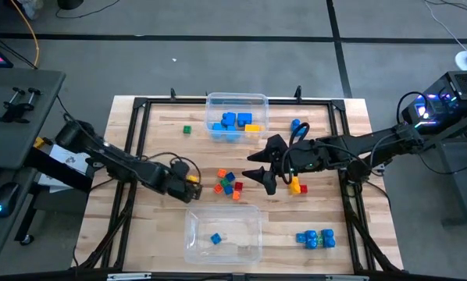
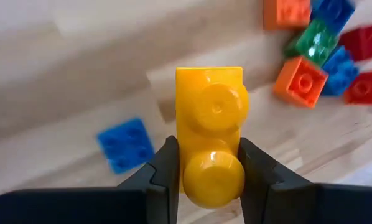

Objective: Sort blocks by size
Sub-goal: Put the large yellow game piece into the top transparent bin

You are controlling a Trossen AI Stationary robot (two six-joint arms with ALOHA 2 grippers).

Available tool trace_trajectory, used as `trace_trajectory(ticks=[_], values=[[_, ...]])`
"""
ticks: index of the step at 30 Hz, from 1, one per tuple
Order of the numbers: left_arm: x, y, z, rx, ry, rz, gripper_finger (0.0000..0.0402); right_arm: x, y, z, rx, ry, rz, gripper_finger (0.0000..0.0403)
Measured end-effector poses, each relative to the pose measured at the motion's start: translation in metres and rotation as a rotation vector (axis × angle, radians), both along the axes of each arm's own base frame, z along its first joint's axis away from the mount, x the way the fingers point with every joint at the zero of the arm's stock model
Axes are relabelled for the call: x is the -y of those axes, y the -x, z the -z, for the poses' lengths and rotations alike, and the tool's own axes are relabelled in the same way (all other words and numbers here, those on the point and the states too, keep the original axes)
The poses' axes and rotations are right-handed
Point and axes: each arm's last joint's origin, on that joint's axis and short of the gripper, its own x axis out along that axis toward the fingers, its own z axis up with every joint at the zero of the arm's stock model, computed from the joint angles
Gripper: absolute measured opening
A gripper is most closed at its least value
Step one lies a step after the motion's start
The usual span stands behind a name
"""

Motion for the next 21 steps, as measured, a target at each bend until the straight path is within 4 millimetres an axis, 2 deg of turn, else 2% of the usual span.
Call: trace_trajectory(ticks=[3,7,11,13,15,21], values=[[-0.011,0.015,-0.024,0.074,-0.059,0.015,0.0085,0.0,0.0,0.0,0.002,-0.001,0.0,0.0296],[-0.016,0.022,-0.066,0.386,-0.141,0.104,0.0085,0.0,0.0,0.0,0.004,-0.001,0.0,0.0296],[0.001,0.009,-0.111,0.815,-0.178,0.387,0.0084,0.0,0.0,0.0,0.0,0.0,0.0,0.0296],[0.017,0.003,-0.124,0.965,-0.164,0.563,0.0084,0.0,0.0,0.0,-0.002,0.001,0.0,0.0296],[0.034,-0.004,-0.129,0.977,-0.149,0.678,0.0084,0.0,0.0,0.001,-0.009,0.002,0.0,0.0296],[0.082,-0.03,-0.111,0.651,-0.171,1.013,0.0088,0.0,0.002,0.004,-0.048,-0.01,0.01,0.0296]])
